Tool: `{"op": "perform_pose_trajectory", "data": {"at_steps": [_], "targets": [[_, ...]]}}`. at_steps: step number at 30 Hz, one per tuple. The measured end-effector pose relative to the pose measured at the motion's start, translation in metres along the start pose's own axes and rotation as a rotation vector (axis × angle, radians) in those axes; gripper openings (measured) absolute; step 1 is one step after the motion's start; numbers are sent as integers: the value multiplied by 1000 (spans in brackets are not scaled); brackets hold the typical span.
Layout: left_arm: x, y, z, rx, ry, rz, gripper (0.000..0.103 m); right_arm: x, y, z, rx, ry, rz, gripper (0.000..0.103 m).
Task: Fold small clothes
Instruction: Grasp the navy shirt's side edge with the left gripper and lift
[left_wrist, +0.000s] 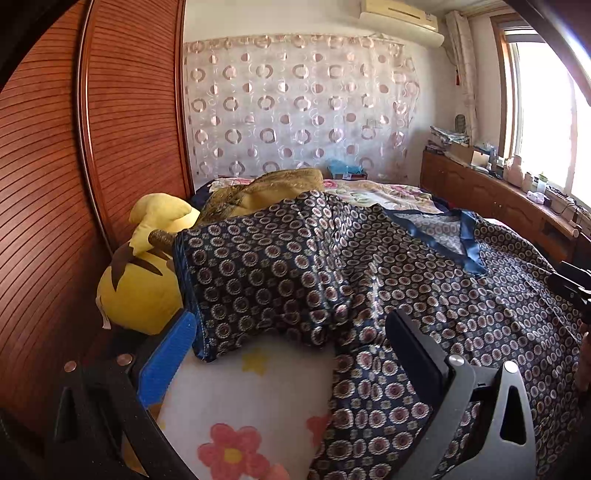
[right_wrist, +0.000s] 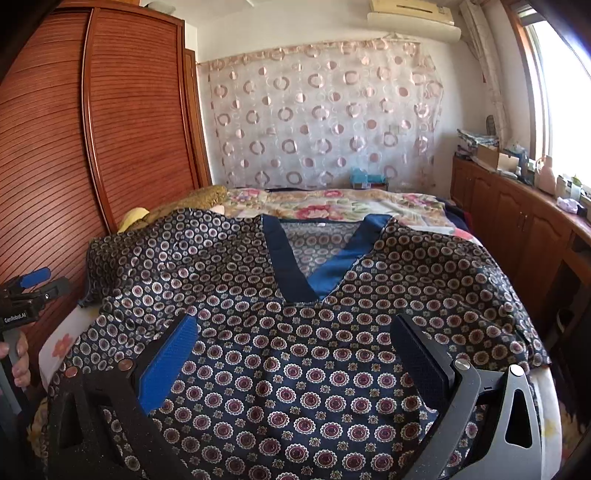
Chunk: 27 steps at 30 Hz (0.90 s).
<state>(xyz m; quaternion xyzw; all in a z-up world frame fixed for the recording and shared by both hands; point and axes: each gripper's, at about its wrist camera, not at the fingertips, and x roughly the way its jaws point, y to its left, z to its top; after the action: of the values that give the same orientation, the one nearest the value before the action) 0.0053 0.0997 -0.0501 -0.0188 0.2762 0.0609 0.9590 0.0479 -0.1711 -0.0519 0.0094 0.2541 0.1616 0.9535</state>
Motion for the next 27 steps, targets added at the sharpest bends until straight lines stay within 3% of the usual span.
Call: {"op": "perform_pose_trajectory", "data": {"at_steps": [10,15,20,27], "targets": [[25,46,-8,-17,80,5,102,4,17,12,-75,40,48,103],[38,68,-3,-29,98,-11,92,4,28,11,-109,48,63,103],[62,87,1,-60,153,-37,74,10,25,13,-113,69,83,103],[89,101,3,-90,196,-68,65,13,22,12,-126,85,104,103]]}}
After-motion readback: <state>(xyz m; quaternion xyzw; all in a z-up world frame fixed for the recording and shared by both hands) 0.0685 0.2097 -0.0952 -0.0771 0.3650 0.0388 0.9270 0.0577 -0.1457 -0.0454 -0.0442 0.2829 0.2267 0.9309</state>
